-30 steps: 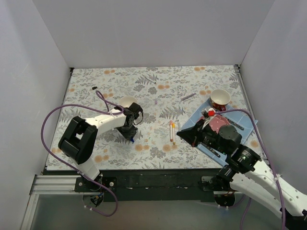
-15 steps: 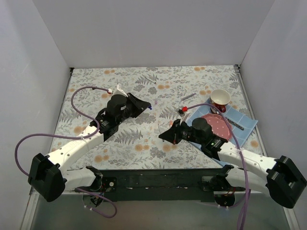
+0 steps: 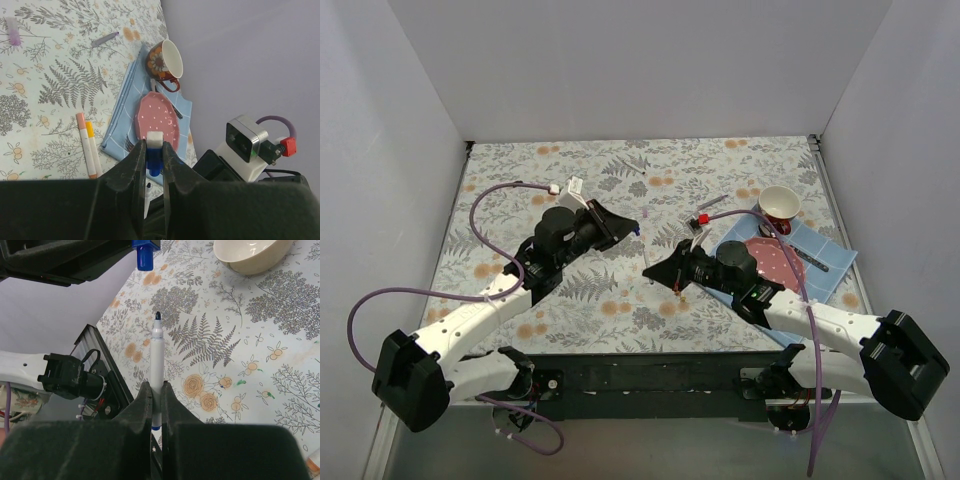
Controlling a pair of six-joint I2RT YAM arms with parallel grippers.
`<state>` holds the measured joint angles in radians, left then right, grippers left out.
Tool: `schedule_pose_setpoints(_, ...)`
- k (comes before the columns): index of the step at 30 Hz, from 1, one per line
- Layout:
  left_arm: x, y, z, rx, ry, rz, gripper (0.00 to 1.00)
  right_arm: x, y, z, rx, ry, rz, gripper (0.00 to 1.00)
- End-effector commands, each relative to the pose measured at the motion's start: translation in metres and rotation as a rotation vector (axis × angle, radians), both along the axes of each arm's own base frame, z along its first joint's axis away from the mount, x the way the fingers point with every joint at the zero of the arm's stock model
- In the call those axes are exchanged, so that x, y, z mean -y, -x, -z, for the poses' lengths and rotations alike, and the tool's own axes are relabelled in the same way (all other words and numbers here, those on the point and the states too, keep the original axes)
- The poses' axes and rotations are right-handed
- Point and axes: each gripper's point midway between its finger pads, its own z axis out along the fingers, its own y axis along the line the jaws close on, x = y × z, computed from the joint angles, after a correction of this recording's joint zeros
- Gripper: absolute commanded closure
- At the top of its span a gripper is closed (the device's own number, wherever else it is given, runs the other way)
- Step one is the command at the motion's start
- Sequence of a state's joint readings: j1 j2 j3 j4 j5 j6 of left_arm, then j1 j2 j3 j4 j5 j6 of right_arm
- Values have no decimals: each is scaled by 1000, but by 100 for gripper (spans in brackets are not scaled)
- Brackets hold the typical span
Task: Insert the pens into the pen caps
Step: Align the barrel with the opening of the pen cap
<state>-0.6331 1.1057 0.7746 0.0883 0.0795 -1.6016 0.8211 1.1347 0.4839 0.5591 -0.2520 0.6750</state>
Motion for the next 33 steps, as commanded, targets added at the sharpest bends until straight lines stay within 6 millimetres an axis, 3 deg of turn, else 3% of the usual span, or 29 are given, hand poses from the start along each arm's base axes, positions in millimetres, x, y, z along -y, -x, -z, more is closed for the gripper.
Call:
schedule_pose_setpoints(1, 0, 9, -3, 28, 27, 32, 100, -9, -8, -36, 78, -77, 10, 99)
schedule_pose_setpoints(16, 0, 14, 2, 8, 43, 40, 100, -17, -12, -44, 88, -89, -1, 99)
schedule_pose_setpoints(25, -9, 9, 8, -21, 25, -24, 100, -19, -9, -35, 59, -82, -12, 99)
schedule_pose_setpoints(33, -9, 7, -4, 1, 29, -32, 100, -19, -7, -31, 44, -84, -14, 99)
